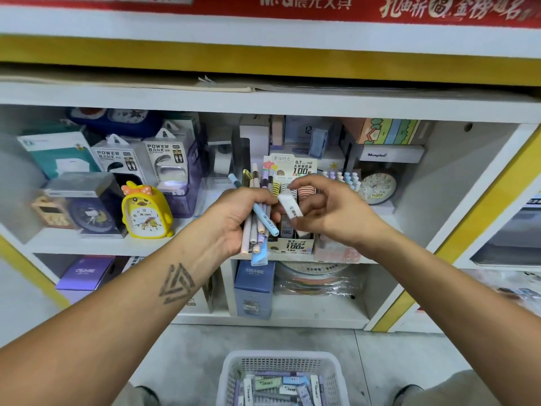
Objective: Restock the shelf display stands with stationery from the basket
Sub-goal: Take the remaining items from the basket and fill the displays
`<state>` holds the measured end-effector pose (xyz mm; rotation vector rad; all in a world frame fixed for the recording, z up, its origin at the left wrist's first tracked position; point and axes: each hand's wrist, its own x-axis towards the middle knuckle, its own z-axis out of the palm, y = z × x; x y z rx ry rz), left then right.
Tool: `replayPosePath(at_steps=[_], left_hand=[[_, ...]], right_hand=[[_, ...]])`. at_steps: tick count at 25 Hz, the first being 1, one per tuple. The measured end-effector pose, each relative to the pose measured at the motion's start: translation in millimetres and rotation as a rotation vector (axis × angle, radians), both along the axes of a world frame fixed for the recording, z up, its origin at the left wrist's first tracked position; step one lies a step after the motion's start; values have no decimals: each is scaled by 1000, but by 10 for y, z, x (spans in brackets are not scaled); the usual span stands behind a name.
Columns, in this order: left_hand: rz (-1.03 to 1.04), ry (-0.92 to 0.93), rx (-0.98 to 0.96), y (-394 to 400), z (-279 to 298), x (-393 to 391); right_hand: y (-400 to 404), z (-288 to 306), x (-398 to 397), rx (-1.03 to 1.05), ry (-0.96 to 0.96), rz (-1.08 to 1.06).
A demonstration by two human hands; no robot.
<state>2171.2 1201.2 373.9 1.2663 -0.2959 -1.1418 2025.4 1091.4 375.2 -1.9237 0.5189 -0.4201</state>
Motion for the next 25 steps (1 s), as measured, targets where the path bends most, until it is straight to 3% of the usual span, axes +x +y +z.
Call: replayPosePath(at_steps=[4,8,11,13,18,25], left_hand=[[21,-9,18,107,18,158],[125,-16,96,258,12,410],[163,-23,112,373,12,538],[174,-15,97,431,14,578],[114,-6,76,428,24,532],[-28,-43,97,143,58,240]], right_hand=[[36,-11,166,-118,17,88],[13,21,305,-117,-50,-100],[17,62,357,-322,-14,-141],[29,90,377,-354,0,-149],[-93,190,271,-51,-157,-197],[-417,228,-184,8,-254,-299]])
